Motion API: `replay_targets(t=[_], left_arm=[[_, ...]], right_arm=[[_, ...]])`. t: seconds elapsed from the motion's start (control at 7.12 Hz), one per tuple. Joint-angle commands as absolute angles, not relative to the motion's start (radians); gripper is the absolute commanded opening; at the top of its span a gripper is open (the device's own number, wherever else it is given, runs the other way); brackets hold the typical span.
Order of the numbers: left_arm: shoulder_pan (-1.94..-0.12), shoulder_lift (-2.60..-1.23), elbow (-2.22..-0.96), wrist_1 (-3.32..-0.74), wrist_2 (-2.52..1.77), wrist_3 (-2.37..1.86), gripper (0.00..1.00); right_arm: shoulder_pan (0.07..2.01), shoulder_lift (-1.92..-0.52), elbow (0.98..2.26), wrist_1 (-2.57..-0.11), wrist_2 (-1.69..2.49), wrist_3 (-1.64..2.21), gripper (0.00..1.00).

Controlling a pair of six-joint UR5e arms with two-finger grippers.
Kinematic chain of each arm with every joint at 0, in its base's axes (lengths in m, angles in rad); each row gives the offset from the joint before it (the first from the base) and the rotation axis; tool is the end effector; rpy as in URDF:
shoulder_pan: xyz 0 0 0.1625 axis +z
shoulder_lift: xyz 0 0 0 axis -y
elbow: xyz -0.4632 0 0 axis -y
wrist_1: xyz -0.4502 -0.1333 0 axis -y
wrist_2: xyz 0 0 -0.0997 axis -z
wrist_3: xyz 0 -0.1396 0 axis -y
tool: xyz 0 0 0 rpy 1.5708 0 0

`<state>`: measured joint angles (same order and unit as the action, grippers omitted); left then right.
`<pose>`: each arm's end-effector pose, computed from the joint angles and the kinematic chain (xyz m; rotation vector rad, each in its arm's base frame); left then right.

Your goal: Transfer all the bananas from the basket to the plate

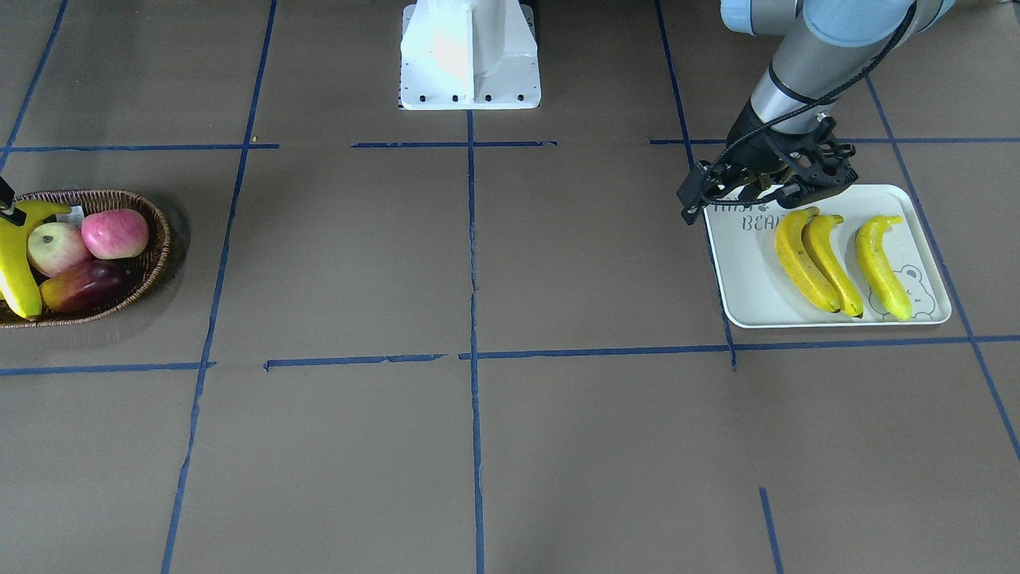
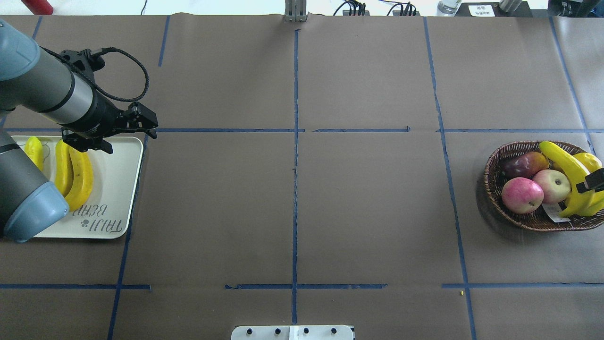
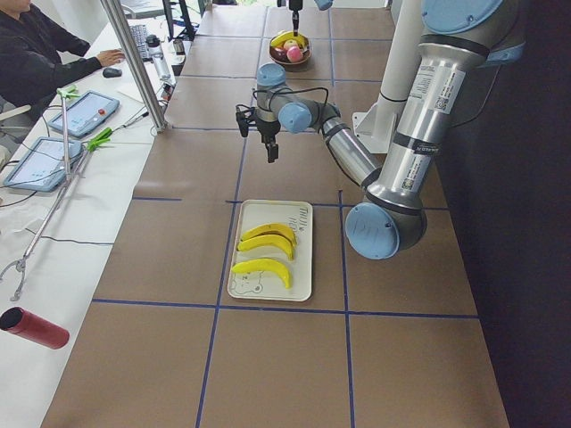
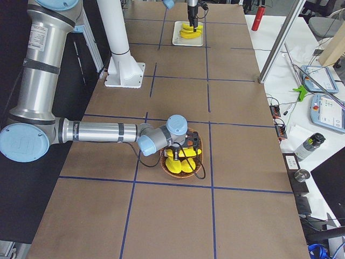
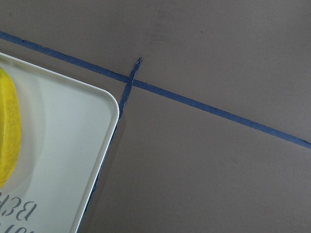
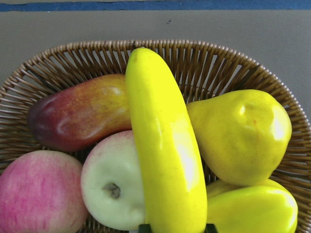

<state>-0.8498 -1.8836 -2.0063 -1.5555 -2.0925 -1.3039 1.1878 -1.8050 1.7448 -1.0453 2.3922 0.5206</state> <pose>0.3664 -0.5134 0.3201 -0.0431 0.8746 -0.3544 -0.1482 -0.4510 0.6804 0.0426 -0.9155 -0.0632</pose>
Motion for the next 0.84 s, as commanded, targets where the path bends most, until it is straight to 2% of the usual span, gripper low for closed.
replay_targets(t=[0.0, 0.28, 0.56, 0.7], left_arm=[[-0.85, -1.882, -2.006, -1.555, -2.092, -1.304, 1.0], [-0.85, -1.884, -2.008, -1.557, -2.092, -1.304, 1.0], [-0.847, -1.888, -2.009, -1.559, -2.095, -1.304, 1.0], [-0.839, -1.919, -2.005, -1.566, -2.095, -1.304, 1.0]], right_arm=[[1.218, -1.819, 1.839, -1.046, 2.39, 0.52, 0.0], [1.272, -1.848, 1.995, -1.055, 2.388, 0.512, 0.0], [1.258, -1.751, 2.026, -1.052, 2.458, 0.617, 0.0], [1.203, -1.623, 2.025, -1.051, 2.491, 0.738, 0.0]])
